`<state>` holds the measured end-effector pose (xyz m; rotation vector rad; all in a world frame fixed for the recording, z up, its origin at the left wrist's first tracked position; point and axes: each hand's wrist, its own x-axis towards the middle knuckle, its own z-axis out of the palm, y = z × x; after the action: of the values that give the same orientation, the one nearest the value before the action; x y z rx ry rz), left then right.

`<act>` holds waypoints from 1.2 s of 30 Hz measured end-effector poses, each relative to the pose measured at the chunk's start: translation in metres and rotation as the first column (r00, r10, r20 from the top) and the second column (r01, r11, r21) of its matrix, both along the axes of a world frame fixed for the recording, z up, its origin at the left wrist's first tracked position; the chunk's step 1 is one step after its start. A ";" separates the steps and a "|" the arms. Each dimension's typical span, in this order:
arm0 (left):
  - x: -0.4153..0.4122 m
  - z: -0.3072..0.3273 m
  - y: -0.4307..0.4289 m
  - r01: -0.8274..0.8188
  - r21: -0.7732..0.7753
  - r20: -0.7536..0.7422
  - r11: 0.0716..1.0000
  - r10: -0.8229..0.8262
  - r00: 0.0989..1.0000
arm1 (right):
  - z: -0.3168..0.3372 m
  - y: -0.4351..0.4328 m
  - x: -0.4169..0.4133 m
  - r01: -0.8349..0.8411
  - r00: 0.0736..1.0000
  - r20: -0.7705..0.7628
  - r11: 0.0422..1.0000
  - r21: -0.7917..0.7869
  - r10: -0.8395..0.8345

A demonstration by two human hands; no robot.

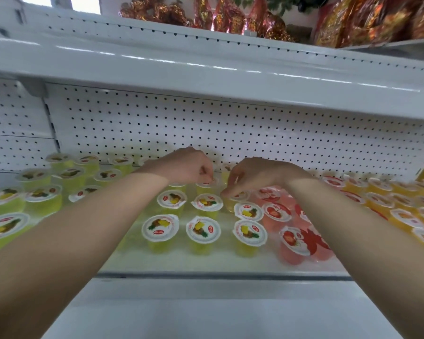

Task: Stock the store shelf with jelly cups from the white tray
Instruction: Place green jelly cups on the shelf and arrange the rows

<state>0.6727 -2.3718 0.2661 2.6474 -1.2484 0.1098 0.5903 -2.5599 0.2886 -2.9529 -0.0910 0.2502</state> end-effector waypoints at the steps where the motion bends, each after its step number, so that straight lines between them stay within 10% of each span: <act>1: -0.001 -0.001 0.001 0.002 -0.002 -0.007 1.000 -0.002 1.000 | -0.002 0.001 -0.002 -0.010 1.000 -0.018 0.999 -0.039 0.010; 23: -0.033 -0.008 0.020 -0.062 -0.162 0.009 0.985 0.064 0.998 | -0.009 0.000 -0.024 0.085 0.974 0.201 0.991 0.100 -0.104; 36: -0.064 -0.012 0.030 -0.007 -0.048 -0.033 0.999 0.005 0.999 | 0.000 0.036 -0.069 0.202 0.978 0.083 0.970 -0.136 -0.192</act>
<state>0.6091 -2.3420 0.2543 2.6016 -1.2119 0.0965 0.5213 -2.5240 0.2883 -3.0848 0.2201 0.1310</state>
